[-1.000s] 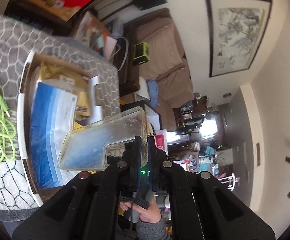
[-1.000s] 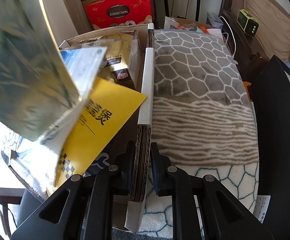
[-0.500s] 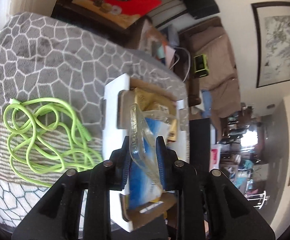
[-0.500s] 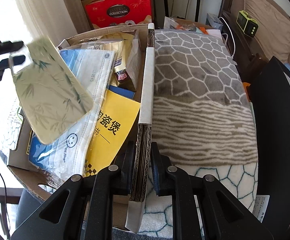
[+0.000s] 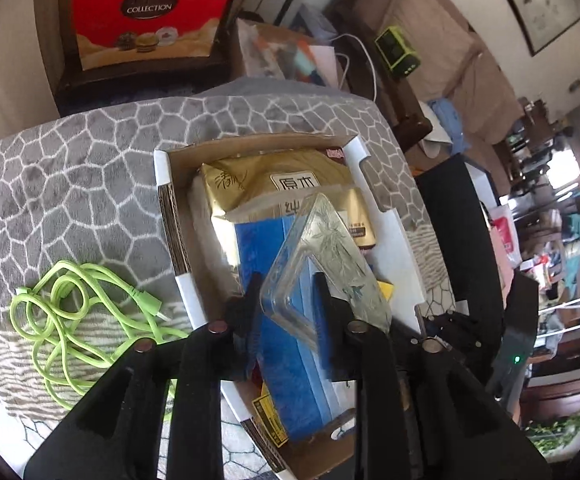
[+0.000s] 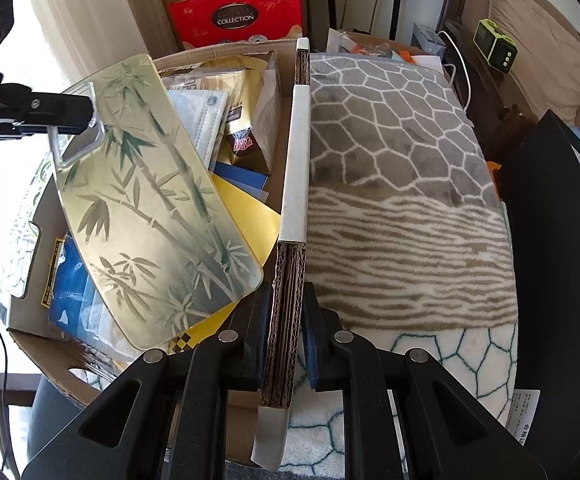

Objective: Organize objects
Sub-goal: 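Carry the bamboo-print case into the box with the left gripper and release it, then move the left gripper to the lime-green cable and grasp it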

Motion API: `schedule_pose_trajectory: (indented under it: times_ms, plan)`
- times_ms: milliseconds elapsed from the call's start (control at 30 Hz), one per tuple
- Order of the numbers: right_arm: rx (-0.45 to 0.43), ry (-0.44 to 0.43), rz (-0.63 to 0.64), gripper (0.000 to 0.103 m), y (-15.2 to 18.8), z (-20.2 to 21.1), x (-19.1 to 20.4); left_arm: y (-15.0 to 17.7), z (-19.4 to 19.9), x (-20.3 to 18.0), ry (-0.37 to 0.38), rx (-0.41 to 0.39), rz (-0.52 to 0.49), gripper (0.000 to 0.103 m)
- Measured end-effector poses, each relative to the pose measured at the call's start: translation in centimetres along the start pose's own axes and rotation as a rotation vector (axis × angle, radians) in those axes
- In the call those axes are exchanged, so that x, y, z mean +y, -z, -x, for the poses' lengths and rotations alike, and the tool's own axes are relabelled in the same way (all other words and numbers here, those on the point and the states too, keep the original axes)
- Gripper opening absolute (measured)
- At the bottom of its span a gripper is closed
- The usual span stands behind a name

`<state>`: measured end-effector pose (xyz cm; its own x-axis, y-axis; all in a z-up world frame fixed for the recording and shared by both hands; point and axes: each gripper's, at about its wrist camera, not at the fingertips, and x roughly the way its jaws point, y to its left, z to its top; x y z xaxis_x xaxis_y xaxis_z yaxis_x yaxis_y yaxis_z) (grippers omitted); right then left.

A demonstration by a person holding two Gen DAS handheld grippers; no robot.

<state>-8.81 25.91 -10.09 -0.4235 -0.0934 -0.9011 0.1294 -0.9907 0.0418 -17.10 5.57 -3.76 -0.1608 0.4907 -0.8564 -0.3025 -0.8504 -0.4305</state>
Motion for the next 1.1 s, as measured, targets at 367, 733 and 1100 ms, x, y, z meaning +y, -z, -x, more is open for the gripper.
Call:
schedule_pose_trajectory:
  times_ms: [367,733,1100]
  plan:
    - [0.004,-0.002,0.000,0.014,0.1,-0.2,-0.1,-0.2,5.8,5.1,0.055,-0.176,0.167,0.080]
    - [0.004,0.001,0.002,0.014,0.1,-0.3,0.0,3.8,4.0,13.8,-0.163,-0.074,0.285,0.080]
    - [0.004,0.001,0.002,0.014,0.1,-0.2,0.1,5.6,0.0,14.4,-0.343,-0.018,0.225,0.080]
